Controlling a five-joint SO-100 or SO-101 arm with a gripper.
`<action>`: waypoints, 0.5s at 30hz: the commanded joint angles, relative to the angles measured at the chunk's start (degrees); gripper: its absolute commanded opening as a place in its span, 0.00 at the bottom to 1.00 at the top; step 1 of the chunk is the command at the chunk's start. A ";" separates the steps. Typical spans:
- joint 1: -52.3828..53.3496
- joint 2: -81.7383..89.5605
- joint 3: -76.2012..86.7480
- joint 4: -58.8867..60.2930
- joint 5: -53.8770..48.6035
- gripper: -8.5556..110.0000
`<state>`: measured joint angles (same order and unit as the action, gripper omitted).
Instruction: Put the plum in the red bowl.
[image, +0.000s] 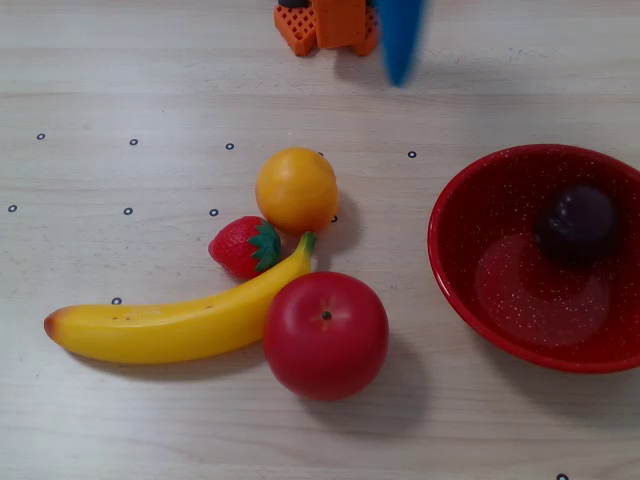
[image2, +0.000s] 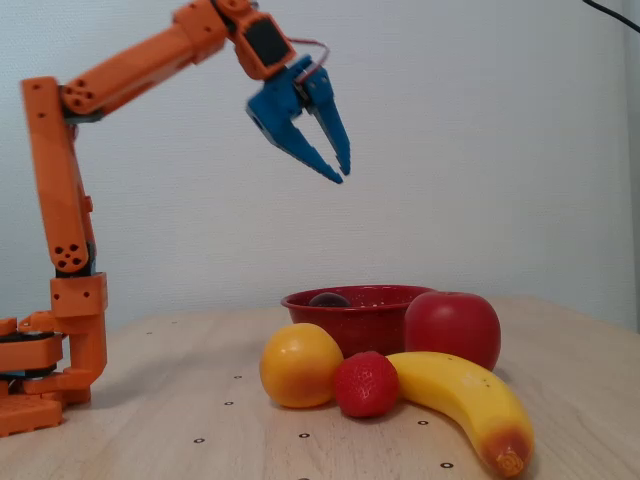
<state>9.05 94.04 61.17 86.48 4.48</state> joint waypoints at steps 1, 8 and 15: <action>-2.81 8.35 1.05 0.62 -0.70 0.07; -7.21 22.15 15.82 -0.79 2.29 0.07; -10.11 41.75 40.17 -9.23 3.87 0.07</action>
<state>1.05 129.81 98.61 80.95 7.29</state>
